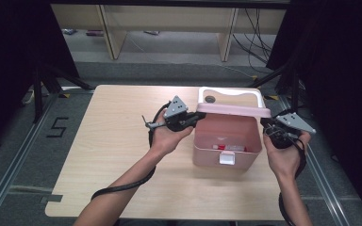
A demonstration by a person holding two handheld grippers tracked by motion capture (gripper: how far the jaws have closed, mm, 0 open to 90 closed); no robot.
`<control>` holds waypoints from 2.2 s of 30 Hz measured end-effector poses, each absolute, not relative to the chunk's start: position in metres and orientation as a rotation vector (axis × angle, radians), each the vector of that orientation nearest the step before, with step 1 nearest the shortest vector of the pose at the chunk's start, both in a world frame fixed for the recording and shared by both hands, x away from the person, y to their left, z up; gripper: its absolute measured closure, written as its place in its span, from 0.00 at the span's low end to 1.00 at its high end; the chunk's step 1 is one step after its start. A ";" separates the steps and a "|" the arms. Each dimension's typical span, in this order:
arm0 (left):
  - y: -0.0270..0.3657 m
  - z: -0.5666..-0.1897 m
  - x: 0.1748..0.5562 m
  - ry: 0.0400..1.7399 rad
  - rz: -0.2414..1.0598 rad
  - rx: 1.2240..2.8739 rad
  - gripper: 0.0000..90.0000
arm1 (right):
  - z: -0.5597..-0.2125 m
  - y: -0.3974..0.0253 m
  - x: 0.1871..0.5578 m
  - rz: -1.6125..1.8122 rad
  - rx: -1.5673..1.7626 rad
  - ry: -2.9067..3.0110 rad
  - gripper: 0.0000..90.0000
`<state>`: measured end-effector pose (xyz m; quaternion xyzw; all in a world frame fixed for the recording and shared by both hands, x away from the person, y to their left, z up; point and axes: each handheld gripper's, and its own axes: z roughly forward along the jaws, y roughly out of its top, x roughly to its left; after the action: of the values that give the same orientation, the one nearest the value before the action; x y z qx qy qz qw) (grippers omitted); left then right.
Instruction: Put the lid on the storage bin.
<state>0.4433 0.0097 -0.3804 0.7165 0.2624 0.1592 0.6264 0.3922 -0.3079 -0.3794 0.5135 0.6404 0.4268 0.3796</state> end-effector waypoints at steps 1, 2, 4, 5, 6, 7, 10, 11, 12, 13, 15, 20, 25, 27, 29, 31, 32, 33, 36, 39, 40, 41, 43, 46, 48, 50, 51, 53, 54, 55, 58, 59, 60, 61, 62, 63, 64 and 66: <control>0.010 -0.381 0.443 0.602 0.363 1.645 1.00 | -0.382 -0.309 0.391 1.089 1.298 1.642 0.86; 0.010 -0.381 0.442 0.602 0.364 1.646 1.00 | -0.384 -0.310 0.388 1.101 1.328 1.646 0.86; 0.010 -0.382 0.442 0.602 0.363 1.646 1.00 | -0.389 -0.311 0.384 1.132 1.356 1.646 0.88; 0.010 -0.382 0.441 0.599 0.362 1.647 1.00 | -0.389 -0.311 0.384 1.132 1.356 1.646 0.88; 0.010 -0.383 0.441 0.598 0.365 1.650 1.00 | -0.391 -0.311 0.380 1.142 1.376 1.653 0.99; 0.010 -0.383 0.440 0.597 0.366 1.652 1.00 | -0.391 -0.311 0.380 1.142 1.376 1.653 0.99; 0.011 -0.385 0.438 0.596 0.365 1.656 1.00 | -0.390 -0.314 0.378 1.157 1.348 1.673 1.00; 0.012 -0.386 0.437 0.594 0.365 1.658 1.00 | -0.388 -0.313 0.376 1.160 1.358 1.667 1.00; 0.012 -0.387 0.436 0.594 0.365 1.657 1.00 | -0.387 -0.314 0.376 1.162 1.349 1.673 1.00; 0.012 -0.388 0.435 0.591 0.365 1.661 1.00 | -0.386 -0.312 0.374 1.178 1.383 1.664 1.00; 0.013 -0.391 0.432 0.590 0.359 1.670 1.00 | -0.383 -0.311 0.372 1.188 1.387 1.652 1.00; 0.015 -0.397 0.430 0.595 0.354 1.684 1.00 | -0.382 -0.310 0.369 1.180 1.336 1.669 1.00; 0.015 -0.401 0.428 0.590 0.354 1.702 1.00 | -0.385 -0.308 0.368 1.159 1.319 1.672 1.00; 0.016 -0.402 0.427 0.591 0.352 1.708 1.00 | -0.386 -0.306 0.366 1.177 1.360 1.670 1.00; 0.017 -0.403 0.427 0.596 0.349 1.714 1.00 | -0.387 -0.307 0.366 1.165 1.334 1.681 1.00; 0.018 -0.405 0.426 0.594 0.349 1.722 0.99 | -0.389 -0.307 0.365 1.168 1.341 1.679 1.00; 0.018 -0.406 0.425 0.598 0.346 1.724 0.99 | -0.389 -0.307 0.365 1.164 1.336 1.685 1.00; 0.018 -0.408 0.425 0.598 0.345 1.726 0.99 | -0.390 -0.307 0.364 1.160 1.342 1.690 1.00; 0.017 -0.410 0.423 0.603 0.338 1.735 0.99 | -0.393 -0.307 0.363 1.158 1.345 1.698 1.00; 0.018 -0.412 0.421 0.595 0.335 1.752 0.99 | -0.396 -0.308 0.361 1.148 1.346 1.703 1.00; 0.017 -0.414 0.420 0.595 0.331 1.756 0.99 | -0.397 -0.307 0.360 1.164 1.368 1.708 1.00; 0.017 -0.415 0.420 0.594 0.328 1.760 0.99 | -0.399 -0.307 0.360 1.148 1.368 1.709 1.00; 0.018 -0.417 0.418 0.595 0.327 1.771 0.99 | -0.400 -0.306 0.358 1.156 1.401 1.705 1.00; 0.018 -0.419 0.417 0.597 0.323 1.777 0.99 | -0.402 -0.307 0.358 1.136 1.398 1.713 1.00; 0.018 -0.419 0.416 0.593 0.321 1.776 0.99 | -0.403 -0.308 0.358 1.128 1.389 1.716 1.00; 0.018 -0.419 0.414 0.589 0.320 1.779 0.99 | -0.402 -0.308 0.356 1.119 1.411 1.722 1.00; 0.018 -0.420 0.413 0.588 0.316 1.779 0.99 | -0.402 -0.308 0.356 1.119 1.411 1.722 1.00; 0.019 -0.421 0.412 0.583 0.312 1.786 0.99 | -0.402 -0.310 0.356 1.102 1.422 1.725 1.00; 0.019 -0.422 0.411 0.586 0.311 1.785 0.99 | -0.403 -0.309 0.355 1.113 1.448 1.715 1.00; 0.019 -0.422 0.411 0.588 0.308 1.784 0.99 | -0.404 -0.311 0.356 1.098 1.421 1.730 1.00; 0.021 -0.424 0.409 0.587 0.310 1.790 0.99 | -0.407 -0.311 0.354 1.090 1.444 1.736 1.00; 0.021 -0.424 0.408 0.590 0.309 1.794 0.99 | -0.408 -0.310 0.354 1.101 1.474 1.721 1.00; 0.021 -0.425 0.408 0.588 0.308 1.797 0.99 | -0.408 -0.312 0.354 1.076 1.439 1.731 1.00; 0.022 -0.426 0.406 0.598 0.302 1.796 0.99 | -0.408 -0.313 0.354 1.083 1.445 1.729 1.00; 0.022 -0.426 0.406 0.597 0.302 1.795 0.99 | -0.408 -0.312 0.353 1.070 1.457 1.727 1.00; 0.022 -0.426 0.405 0.592 0.302 1.797 0.99 | -0.408 -0.310 0.351 1.076 1.494 1.720 1.00; 0.022 -0.426 0.405 0.592 0.302 1.798 0.99 | -0.408 -0.313 0.352 1.059 1.453 1.732 1.00; 0.023 -0.426 0.404 0.596 0.301 1.803 0.99 | -0.410 -0.313 0.350 1.074 1.476 1.730 1.00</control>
<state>0.4039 0.0231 -0.4255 0.7689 0.2542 0.1282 0.5725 0.3504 -0.3129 -0.4099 0.5585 0.6543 0.4062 0.3083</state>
